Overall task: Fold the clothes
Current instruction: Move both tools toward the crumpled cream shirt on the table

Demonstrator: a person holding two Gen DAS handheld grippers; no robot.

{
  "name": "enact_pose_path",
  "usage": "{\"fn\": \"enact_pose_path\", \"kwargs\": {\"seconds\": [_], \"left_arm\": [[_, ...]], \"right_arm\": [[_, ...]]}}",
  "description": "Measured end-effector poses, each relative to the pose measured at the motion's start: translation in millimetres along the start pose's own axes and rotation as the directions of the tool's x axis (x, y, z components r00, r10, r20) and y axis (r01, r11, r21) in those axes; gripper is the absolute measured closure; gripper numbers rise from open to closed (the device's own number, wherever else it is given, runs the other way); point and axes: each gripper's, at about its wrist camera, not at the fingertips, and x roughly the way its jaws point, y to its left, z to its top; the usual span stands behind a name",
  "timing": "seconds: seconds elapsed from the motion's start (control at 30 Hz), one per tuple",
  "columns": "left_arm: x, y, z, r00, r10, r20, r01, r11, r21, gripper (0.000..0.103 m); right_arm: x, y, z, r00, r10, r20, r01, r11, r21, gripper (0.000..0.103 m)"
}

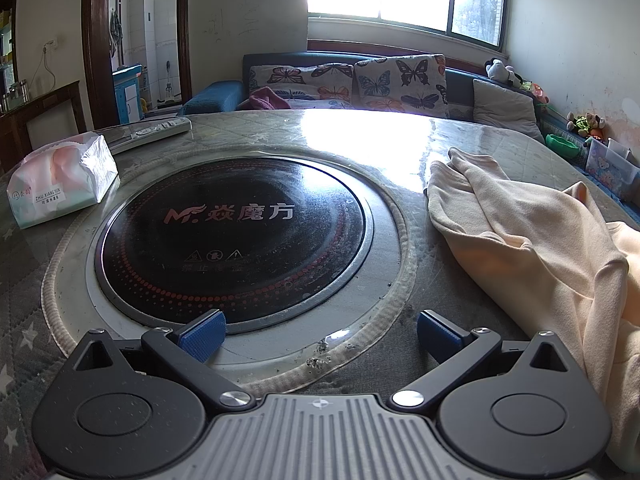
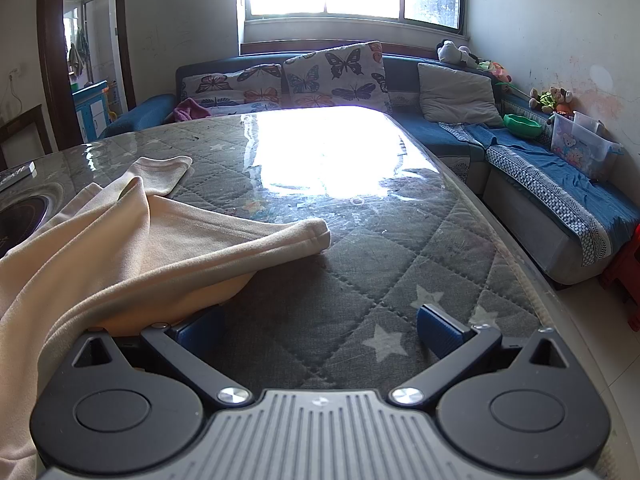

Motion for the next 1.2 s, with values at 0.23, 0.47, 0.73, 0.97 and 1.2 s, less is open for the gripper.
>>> {"fn": "enact_pose_path", "kwargs": {"seconds": [0.23,0.47,0.73,0.97,1.2], "left_arm": [[0.1,-0.2,0.0,1.0,0.0,-0.001,0.0,1.0,0.0,0.0],[-2.2,-2.5,-1.2,1.0,0.001,-0.002,-0.001,1.0,0.002,0.0],[-2.4,-4.3,-0.3,1.0,0.016,-0.019,-0.016,1.0,-0.017,0.0],[-13.8,-16.8,-4.9,0.999,0.029,-0.034,-0.029,1.0,-0.003,0.0],[-27.3,-32.1,-8.8,0.999,0.015,-0.049,-0.015,1.0,-0.002,0.0]], "right_arm": [[0.1,-0.1,-0.4,1.0,0.002,-0.001,-0.002,1.0,0.002,0.0],[-0.5,-0.2,-0.4,1.0,0.003,-0.003,-0.003,1.0,0.005,0.0],[-10.7,4.4,-5.5,1.0,-0.001,-0.009,0.001,1.0,0.004,0.0],[-36.2,10.1,-15.4,1.0,0.016,-0.002,-0.016,1.0,0.019,0.0],[-61.6,19.2,-20.0,0.999,0.051,0.02,-0.052,0.998,0.042,0.0]]}}
